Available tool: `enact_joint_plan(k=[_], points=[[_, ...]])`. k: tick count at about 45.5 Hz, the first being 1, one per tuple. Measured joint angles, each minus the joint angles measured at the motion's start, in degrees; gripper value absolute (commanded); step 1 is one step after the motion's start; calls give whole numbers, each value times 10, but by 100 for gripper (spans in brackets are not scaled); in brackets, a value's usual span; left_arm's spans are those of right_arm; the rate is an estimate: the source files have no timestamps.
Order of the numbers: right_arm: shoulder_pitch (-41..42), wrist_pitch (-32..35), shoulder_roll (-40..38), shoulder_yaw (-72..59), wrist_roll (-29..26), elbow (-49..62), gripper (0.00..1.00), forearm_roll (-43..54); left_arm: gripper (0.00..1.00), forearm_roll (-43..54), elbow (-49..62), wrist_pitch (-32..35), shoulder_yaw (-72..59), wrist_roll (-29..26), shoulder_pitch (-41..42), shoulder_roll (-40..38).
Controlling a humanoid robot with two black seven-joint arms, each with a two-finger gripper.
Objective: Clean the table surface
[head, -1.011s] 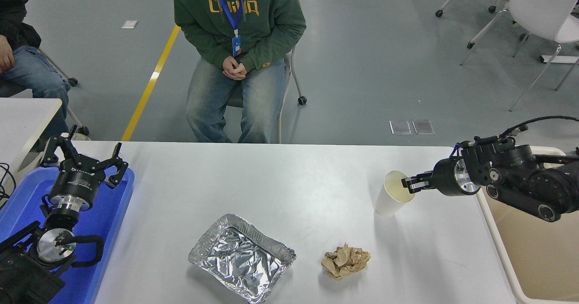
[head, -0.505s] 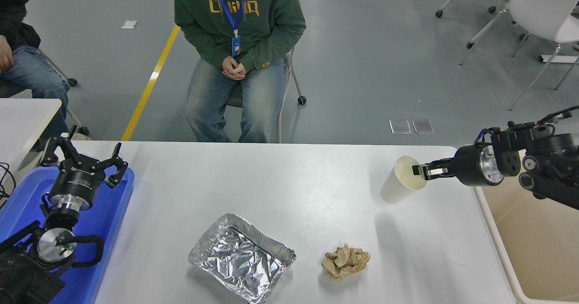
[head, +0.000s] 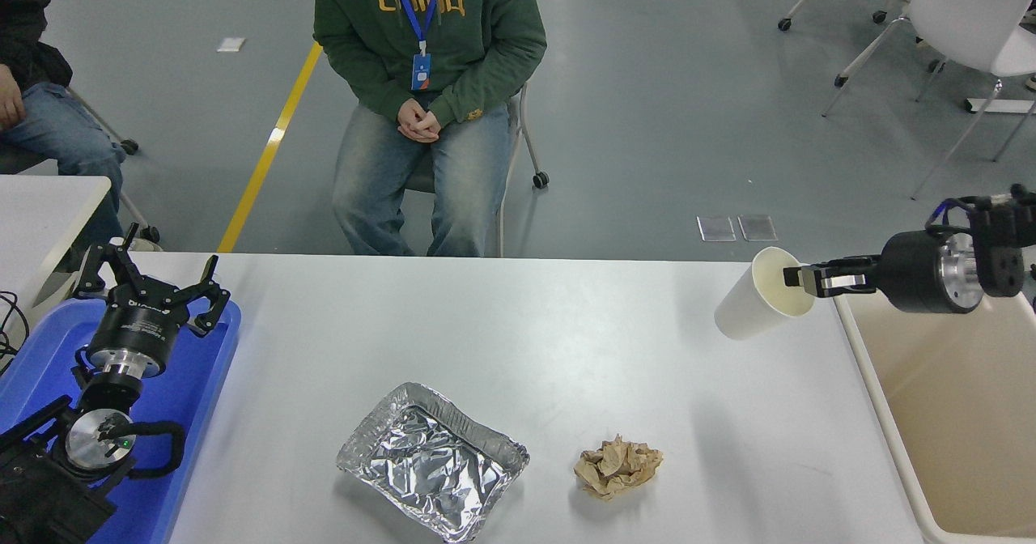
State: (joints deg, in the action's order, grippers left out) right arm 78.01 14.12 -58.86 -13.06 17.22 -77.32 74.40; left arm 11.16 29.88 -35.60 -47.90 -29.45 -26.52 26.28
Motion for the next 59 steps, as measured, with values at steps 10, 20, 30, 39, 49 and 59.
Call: enact_joint_plan(k=[10,20,30,39,49,59], points=[[11,4,-40,0,10,-7,0,0,100,0,0,0,0,0,0,0],[14,5,-69,-1,14,-1,0,4,100,0,0,0,0,0,0,0],[7,2,-110,-2,21,11,0,7,100,0,0,0,0,0,0,0],[-19,-7,-133,-2,34,52,0,3,100,0,0,0,0,0,0,0],[-75,-41,-138,-1,50,119,0,1,100,0,0,0,0,0,0,0],[-139,-79,-118,-1,59,183,0,-20,100,0,0,0,0,0,0,0]])
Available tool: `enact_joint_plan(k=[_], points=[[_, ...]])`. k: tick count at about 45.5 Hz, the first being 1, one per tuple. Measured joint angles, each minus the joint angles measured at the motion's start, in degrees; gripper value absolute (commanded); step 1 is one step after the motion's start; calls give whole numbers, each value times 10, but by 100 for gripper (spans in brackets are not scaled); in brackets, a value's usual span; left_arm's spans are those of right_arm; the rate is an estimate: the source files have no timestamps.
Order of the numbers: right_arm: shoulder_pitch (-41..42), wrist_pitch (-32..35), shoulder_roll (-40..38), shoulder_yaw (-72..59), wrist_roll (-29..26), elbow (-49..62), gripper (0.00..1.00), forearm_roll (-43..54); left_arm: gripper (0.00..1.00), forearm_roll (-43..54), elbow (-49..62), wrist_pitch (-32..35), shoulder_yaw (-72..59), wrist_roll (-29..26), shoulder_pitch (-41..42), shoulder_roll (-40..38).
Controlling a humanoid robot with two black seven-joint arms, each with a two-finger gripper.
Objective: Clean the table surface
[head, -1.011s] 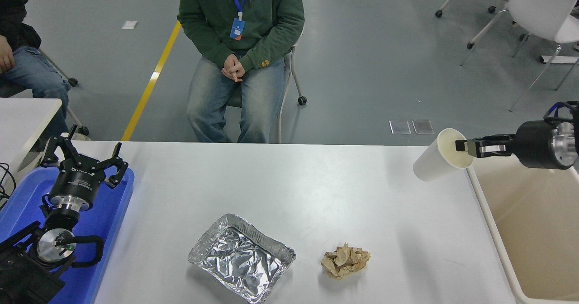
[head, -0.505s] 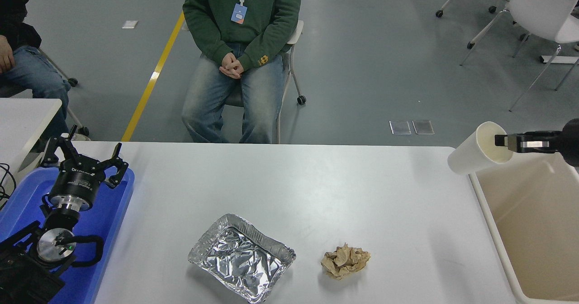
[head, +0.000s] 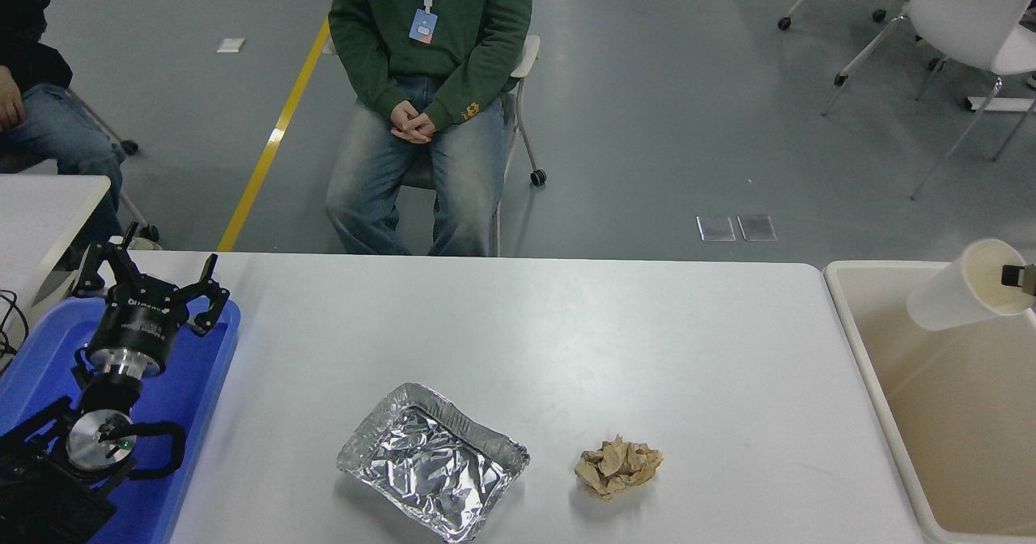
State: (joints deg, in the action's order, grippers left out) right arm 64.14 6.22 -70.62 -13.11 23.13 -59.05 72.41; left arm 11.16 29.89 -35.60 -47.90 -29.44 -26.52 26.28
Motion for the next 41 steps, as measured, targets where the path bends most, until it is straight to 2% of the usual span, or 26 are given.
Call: enact_joint_plan(k=[16,41], points=[[-111,-61,104,1,4,153,0,-58,100,0,0,0,0,0,0,0],[-206,-75,296,-9,27,447,0,-131,100,0,0,0,0,0,0,0]])
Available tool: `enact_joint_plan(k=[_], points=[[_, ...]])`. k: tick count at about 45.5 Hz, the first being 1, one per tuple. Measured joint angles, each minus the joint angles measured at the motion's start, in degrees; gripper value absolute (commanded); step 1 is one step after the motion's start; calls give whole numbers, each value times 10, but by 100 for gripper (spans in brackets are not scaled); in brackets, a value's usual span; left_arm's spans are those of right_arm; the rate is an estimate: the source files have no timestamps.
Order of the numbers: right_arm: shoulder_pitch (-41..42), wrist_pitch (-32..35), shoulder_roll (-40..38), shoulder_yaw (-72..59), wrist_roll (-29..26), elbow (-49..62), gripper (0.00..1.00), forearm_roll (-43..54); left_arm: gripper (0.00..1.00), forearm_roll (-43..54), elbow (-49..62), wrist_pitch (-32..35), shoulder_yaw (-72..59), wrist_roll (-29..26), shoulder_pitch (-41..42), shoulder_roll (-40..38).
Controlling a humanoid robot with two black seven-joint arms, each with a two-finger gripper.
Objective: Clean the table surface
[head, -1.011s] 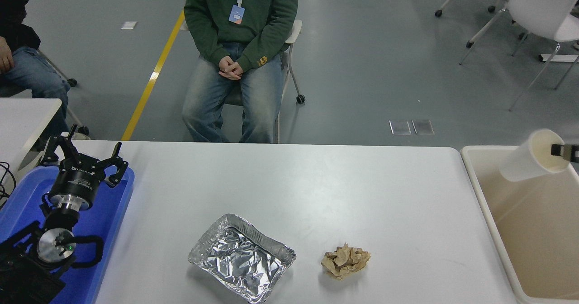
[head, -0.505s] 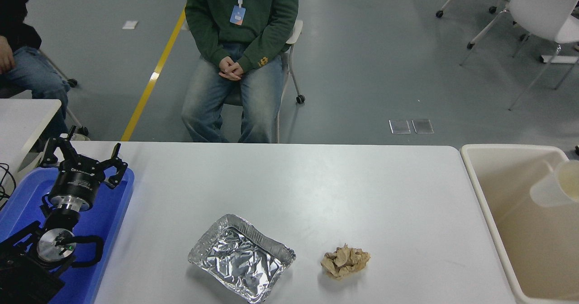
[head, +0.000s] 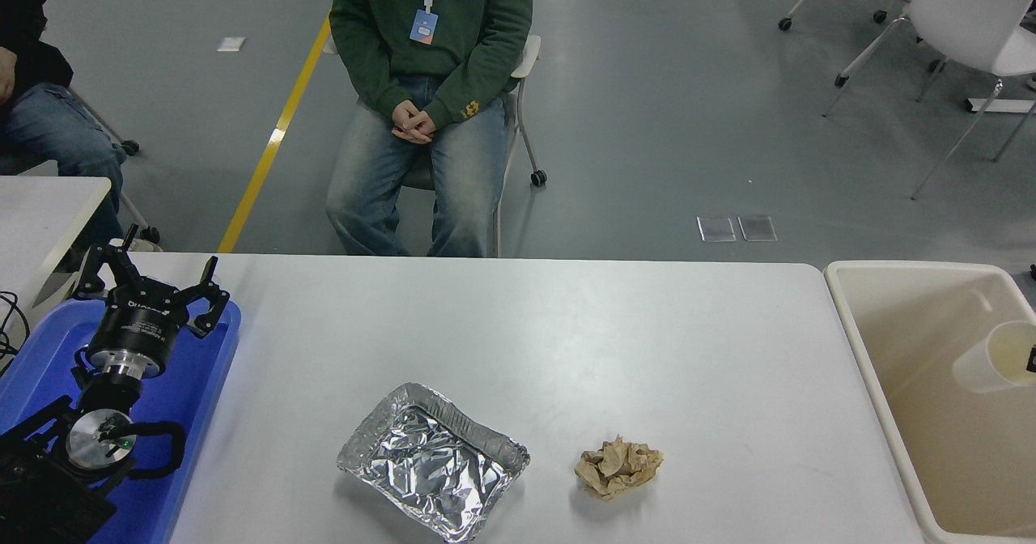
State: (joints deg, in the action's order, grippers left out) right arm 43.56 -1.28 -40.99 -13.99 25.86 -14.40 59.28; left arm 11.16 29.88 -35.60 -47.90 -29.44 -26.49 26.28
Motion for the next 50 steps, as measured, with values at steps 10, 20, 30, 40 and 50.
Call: enact_joint_plan(k=[10,20,30,40,50], points=[[-22,-1,66,-2,2,96,0,-18,100,0,0,0,0,0,0,0],[-30,-2,92,-3,-5,132,0,-39,100,0,0,0,0,0,0,0],[-36,-3,103,-2,-15,149,0,-48,100,0,0,0,0,0,0,0],[-38,-4,111,-2,-23,162,93,-58,100,0,0,0,0,0,0,0],[-41,-7,114,-4,-30,166,99,-71,100,0,0,0,0,0,0,0]])
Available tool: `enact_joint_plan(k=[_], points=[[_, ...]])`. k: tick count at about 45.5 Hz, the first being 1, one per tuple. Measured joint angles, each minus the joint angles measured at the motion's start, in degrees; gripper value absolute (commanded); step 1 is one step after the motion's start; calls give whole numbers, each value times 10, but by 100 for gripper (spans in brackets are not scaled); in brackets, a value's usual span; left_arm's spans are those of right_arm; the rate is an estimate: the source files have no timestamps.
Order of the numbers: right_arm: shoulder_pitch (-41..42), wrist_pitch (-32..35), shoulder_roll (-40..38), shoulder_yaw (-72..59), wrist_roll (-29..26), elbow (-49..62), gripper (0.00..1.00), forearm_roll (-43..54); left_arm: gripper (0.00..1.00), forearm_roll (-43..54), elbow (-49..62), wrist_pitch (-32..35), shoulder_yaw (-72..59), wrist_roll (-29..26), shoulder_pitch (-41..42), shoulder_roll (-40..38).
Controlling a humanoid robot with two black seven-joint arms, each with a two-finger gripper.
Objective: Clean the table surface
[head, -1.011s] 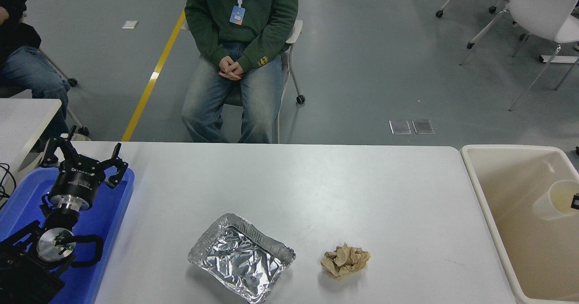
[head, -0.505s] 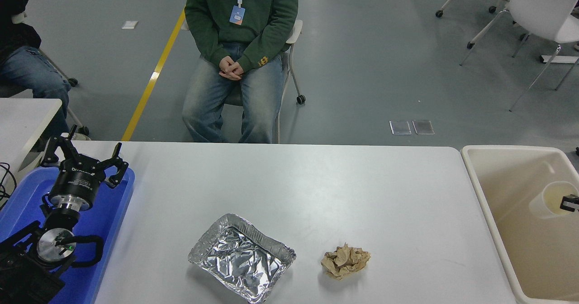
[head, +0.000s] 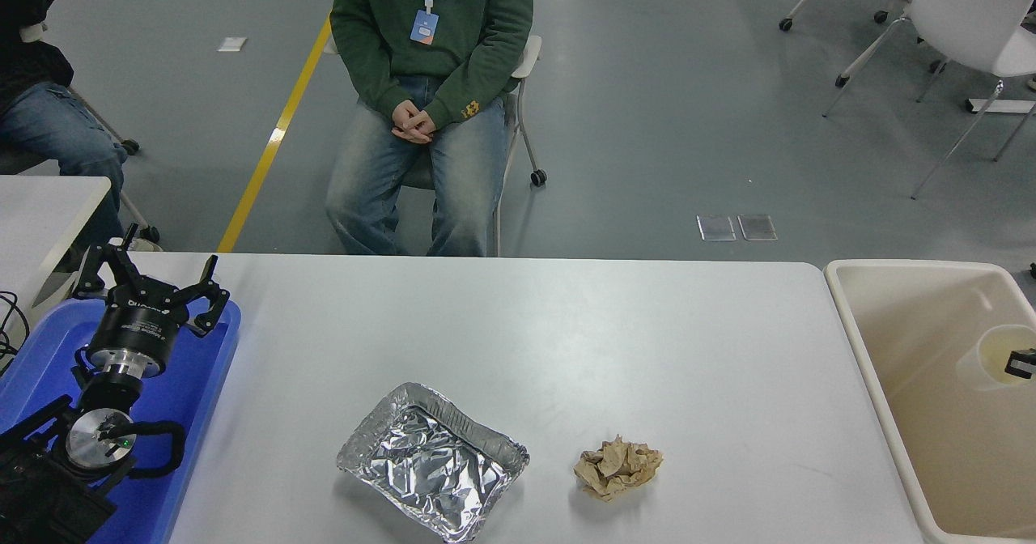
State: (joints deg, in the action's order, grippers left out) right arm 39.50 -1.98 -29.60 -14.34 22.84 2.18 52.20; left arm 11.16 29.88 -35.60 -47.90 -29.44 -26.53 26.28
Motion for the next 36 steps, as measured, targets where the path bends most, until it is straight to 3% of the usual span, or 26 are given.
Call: enact_joint_plan(k=[36], points=[[1,-16,2,10,-8,4,99,-59,100,0,0,1,1,0,1,0]])
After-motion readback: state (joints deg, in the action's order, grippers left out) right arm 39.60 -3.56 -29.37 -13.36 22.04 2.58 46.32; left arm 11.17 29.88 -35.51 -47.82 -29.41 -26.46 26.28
